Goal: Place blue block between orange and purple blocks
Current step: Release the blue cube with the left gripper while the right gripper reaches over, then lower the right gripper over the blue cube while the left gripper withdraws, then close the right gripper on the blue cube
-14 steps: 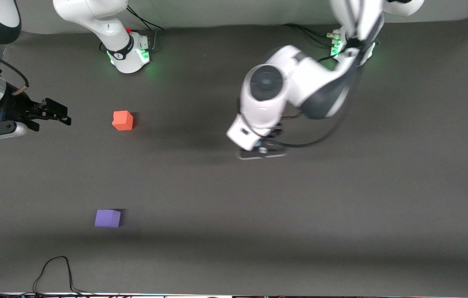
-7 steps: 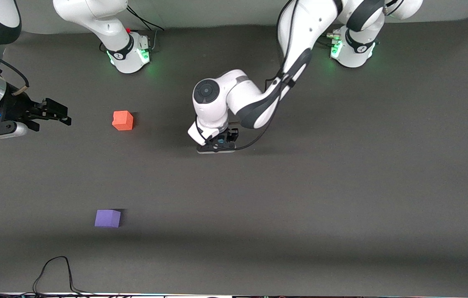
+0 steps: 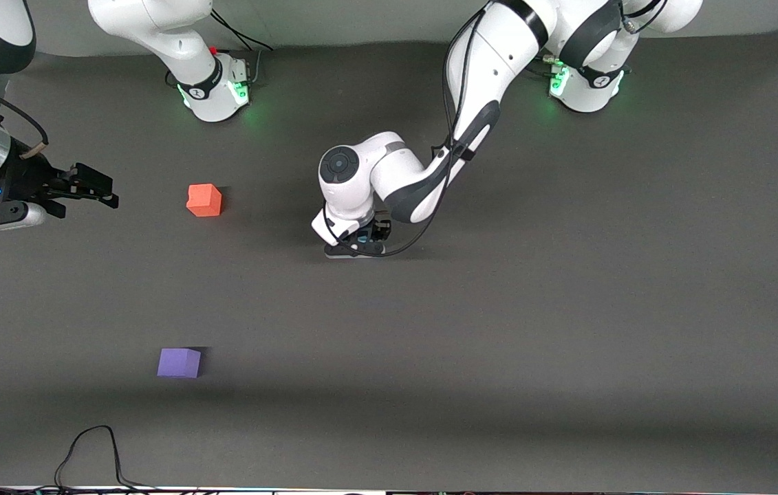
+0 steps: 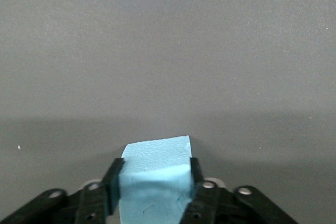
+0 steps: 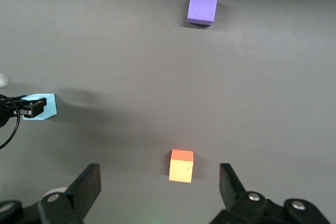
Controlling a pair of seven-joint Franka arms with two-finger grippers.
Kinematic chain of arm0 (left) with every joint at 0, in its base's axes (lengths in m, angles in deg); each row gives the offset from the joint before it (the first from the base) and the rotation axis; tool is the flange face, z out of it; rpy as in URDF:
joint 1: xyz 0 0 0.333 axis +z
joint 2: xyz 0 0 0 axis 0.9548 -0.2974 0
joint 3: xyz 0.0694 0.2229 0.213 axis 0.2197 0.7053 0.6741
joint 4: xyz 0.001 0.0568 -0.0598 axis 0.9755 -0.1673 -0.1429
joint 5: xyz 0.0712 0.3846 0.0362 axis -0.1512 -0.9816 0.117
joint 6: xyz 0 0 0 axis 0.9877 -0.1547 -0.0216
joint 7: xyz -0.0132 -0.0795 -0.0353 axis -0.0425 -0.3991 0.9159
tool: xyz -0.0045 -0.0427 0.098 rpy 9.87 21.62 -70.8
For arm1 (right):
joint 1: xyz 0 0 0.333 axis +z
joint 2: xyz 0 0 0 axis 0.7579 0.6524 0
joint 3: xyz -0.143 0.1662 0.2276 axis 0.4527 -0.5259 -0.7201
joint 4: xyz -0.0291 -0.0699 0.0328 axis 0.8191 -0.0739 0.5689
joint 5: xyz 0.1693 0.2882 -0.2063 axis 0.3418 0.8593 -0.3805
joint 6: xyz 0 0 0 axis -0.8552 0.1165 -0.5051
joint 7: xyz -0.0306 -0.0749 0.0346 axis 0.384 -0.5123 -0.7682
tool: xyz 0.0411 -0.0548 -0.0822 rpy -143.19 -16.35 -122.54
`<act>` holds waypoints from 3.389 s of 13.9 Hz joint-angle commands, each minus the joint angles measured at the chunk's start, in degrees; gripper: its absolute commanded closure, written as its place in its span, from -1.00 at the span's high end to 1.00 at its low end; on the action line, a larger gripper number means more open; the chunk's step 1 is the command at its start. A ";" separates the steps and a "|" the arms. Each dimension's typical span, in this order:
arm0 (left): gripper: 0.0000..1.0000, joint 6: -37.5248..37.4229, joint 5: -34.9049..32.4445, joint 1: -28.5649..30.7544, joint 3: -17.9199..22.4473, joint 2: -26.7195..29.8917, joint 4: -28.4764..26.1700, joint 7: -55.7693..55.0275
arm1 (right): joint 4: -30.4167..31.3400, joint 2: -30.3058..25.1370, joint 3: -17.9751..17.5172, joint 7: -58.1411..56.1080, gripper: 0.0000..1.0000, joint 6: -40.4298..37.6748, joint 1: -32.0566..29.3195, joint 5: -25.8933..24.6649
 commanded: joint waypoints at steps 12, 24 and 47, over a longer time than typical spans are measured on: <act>1.00 -33.19 10.58 28.80 -4.97 30.79 -5.88 21.94 | -0.24 0.60 0.18 20.39 1.00 1.17 16.88 0.49; 1.00 -28.81 9.97 60.04 -4.09 49.29 -29.11 59.86 | 0.88 11.24 0.09 41.72 1.00 12.93 41.26 2.96; 1.00 -33.64 9.53 46.94 8.39 49.46 -22.34 60.12 | 15.76 34.79 0.35 39.09 0.16 59.45 42.41 -1.18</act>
